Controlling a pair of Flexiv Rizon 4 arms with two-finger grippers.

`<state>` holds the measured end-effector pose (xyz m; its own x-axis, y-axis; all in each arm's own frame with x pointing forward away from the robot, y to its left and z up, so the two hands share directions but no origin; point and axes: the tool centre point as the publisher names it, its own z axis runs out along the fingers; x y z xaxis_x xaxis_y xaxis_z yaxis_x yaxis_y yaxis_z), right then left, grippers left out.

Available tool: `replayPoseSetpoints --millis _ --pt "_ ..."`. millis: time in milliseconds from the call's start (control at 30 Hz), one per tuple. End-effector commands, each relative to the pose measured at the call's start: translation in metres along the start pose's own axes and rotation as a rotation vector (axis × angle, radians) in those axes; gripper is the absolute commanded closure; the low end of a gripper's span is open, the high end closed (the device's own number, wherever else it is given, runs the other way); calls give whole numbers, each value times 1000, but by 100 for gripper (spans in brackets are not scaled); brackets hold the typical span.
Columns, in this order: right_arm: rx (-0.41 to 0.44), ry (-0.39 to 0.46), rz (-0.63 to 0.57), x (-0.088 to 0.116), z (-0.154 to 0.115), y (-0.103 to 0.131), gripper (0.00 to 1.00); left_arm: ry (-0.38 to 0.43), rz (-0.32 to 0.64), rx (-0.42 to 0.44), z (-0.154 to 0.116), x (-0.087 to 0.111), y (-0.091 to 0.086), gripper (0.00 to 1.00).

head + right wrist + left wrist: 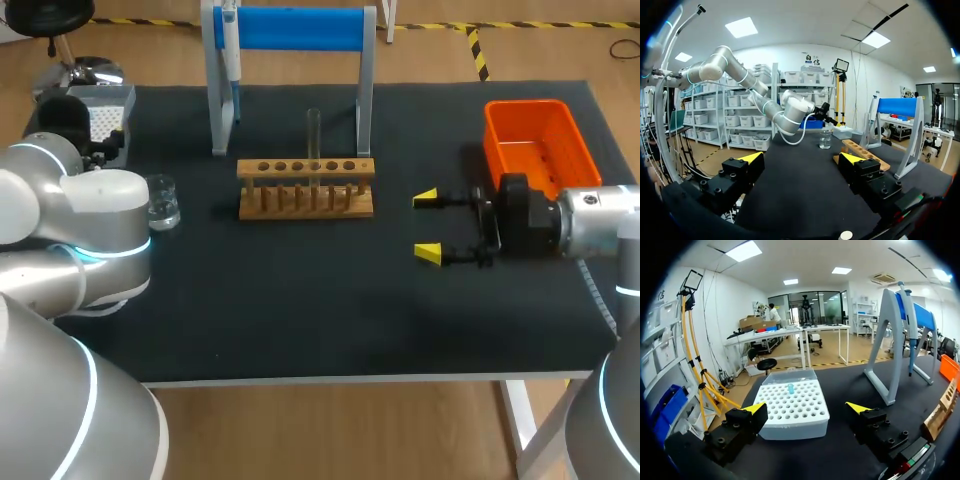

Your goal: Invert the test tube, pick up the pipette, mount the tip to pipette, aspirate from beaker and dispense into the tube, eject the tip, return the pipette, and cap with the stopper.

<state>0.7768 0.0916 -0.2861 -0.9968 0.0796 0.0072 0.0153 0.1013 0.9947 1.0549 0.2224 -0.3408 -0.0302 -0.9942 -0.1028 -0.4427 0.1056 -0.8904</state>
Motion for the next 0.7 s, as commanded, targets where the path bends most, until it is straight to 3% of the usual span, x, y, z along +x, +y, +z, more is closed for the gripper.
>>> replayPoseSetpoints --millis 33,200,700 --pt "0 -4 -1 1 0 0 0 4 -9 -37 5 -5 -7 0" --pt "0 -4 -1 1 0 0 0 30 -48 -57 15 -10 -12 0" --pt "0 -4 -1 1 0 0 0 46 -29 -79 46 -12 -22 0"
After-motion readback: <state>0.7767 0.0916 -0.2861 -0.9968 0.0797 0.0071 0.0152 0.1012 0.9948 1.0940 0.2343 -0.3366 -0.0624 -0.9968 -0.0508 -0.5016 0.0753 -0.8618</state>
